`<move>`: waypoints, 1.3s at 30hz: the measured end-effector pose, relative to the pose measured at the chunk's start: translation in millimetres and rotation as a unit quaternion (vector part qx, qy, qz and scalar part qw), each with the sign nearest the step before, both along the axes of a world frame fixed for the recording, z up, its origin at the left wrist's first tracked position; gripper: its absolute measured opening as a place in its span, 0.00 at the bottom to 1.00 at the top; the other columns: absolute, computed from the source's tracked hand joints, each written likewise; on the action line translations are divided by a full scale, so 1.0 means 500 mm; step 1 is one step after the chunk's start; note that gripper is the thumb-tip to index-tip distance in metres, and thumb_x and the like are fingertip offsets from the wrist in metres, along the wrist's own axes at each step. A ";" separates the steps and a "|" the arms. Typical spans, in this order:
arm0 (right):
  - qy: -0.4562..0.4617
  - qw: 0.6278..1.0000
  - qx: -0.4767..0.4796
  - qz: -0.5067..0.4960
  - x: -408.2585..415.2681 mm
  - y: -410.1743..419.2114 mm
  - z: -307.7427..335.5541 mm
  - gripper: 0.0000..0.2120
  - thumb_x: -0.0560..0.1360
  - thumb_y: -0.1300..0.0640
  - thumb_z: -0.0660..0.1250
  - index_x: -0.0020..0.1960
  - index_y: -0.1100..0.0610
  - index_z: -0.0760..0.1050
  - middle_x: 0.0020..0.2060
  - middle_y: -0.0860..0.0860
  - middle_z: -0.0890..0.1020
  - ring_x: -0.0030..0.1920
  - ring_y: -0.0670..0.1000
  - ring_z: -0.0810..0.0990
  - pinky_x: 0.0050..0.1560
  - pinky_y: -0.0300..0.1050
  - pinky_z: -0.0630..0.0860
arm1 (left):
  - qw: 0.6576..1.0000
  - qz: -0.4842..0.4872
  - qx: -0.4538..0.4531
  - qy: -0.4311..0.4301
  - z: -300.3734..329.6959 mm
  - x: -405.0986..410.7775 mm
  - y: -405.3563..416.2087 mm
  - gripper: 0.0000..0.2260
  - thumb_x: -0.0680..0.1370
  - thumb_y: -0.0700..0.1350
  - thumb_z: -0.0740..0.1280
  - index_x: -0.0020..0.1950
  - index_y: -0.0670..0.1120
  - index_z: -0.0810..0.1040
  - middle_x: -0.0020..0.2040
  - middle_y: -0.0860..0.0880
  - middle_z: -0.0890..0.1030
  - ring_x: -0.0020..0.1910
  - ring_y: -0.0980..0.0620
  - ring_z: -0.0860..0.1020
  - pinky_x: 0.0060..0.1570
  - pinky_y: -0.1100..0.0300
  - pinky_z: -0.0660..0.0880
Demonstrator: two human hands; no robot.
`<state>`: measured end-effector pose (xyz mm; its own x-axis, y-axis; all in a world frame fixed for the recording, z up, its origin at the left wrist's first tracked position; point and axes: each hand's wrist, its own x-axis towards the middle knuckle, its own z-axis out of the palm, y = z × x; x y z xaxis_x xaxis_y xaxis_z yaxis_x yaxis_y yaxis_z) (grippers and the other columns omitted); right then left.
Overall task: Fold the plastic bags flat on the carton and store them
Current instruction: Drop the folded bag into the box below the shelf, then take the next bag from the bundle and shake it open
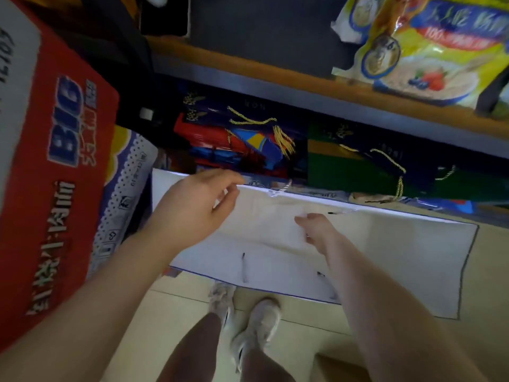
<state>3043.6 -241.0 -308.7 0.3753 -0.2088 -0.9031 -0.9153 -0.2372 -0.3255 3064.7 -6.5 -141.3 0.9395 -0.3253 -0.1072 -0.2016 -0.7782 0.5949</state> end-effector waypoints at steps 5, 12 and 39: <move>-0.001 0.982 -0.101 0.161 0.004 -0.005 0.075 0.12 0.78 0.54 0.60 0.50 0.63 0.73 0.45 0.57 0.73 0.46 0.57 0.73 0.46 0.43 0.66 | 0.999 0.015 -0.009 0.032 0.038 -0.003 -0.007 0.19 0.73 0.53 0.54 0.54 0.46 0.79 0.43 0.49 0.81 0.38 0.53 0.75 0.38 0.53 0.77; -0.156 0.957 0.050 0.241 -0.012 0.032 0.432 0.06 0.77 0.59 0.61 0.45 0.60 0.74 0.35 0.50 0.77 0.30 0.46 0.72 0.28 0.30 0.67 | 1.000 0.027 0.002 0.012 0.235 -0.060 -0.001 0.12 0.77 0.44 0.63 0.59 0.47 0.76 0.42 0.51 0.78 0.37 0.50 0.75 0.40 0.51 0.77; -0.620 0.742 0.064 0.248 -0.018 0.880 1.321 0.11 0.77 0.62 0.62 0.37 0.52 0.74 0.30 0.48 0.78 0.24 0.39 0.74 0.31 0.36 0.71 | 0.953 0.102 0.027 -0.285 1.023 -0.202 0.840 0.09 0.76 0.42 0.65 0.53 0.41 0.79 0.37 0.49 0.78 0.31 0.53 0.73 0.36 0.65 0.68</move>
